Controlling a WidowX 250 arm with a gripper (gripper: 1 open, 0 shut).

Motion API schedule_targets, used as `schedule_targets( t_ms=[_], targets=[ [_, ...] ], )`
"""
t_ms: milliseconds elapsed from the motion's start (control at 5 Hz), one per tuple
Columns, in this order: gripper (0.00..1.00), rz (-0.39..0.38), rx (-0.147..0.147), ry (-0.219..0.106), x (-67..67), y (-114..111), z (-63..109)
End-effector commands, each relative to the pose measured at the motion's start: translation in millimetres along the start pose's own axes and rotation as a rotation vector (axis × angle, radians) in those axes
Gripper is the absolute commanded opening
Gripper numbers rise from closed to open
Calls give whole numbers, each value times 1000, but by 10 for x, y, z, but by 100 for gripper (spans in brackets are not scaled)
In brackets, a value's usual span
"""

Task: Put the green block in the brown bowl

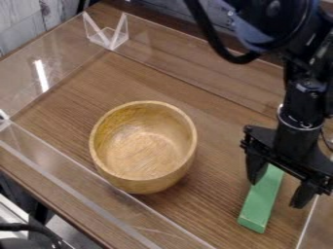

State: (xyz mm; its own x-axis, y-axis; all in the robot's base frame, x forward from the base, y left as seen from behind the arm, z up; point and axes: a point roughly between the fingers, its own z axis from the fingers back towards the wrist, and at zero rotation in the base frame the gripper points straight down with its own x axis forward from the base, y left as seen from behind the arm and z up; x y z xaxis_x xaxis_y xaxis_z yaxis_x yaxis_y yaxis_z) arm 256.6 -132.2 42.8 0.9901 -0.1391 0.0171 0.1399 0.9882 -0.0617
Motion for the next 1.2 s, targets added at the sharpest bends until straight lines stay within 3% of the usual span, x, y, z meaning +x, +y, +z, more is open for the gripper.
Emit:
schedule_targets(
  t_ms=[0, 1000],
  targets=[
    [100, 5, -13, -29, 61, 19, 65],
    [100, 16, -43, -31, 104, 56, 133]
  ],
)
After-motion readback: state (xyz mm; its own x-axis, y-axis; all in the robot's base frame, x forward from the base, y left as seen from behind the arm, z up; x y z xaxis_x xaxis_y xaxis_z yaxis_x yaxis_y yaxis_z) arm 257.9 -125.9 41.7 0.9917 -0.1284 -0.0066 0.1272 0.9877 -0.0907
